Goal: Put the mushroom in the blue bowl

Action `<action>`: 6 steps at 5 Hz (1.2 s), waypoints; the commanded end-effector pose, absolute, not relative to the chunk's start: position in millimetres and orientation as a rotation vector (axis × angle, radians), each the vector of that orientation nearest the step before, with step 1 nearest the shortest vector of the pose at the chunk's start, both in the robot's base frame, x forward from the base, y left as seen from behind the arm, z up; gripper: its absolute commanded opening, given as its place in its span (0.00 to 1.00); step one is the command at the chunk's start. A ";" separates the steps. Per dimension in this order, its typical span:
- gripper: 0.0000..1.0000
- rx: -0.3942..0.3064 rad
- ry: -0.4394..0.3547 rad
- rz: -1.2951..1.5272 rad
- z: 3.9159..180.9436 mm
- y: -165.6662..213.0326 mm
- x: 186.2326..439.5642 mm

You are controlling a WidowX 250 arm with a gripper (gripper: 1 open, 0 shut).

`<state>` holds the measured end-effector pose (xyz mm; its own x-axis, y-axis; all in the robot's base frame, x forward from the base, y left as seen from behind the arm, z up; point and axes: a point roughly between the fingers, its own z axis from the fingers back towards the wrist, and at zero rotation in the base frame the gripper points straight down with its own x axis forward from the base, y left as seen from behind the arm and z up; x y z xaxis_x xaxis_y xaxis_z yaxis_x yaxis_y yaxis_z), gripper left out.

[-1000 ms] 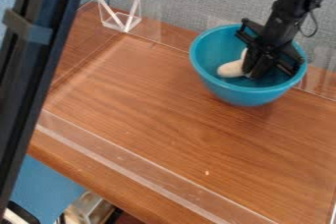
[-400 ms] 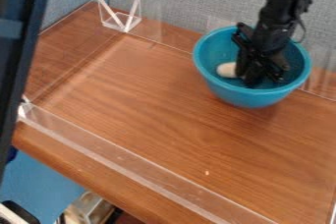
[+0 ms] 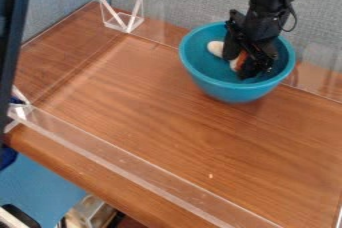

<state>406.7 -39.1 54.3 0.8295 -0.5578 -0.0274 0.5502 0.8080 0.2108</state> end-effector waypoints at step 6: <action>0.00 0.243 -0.143 -0.573 104.0 -32.3 419.9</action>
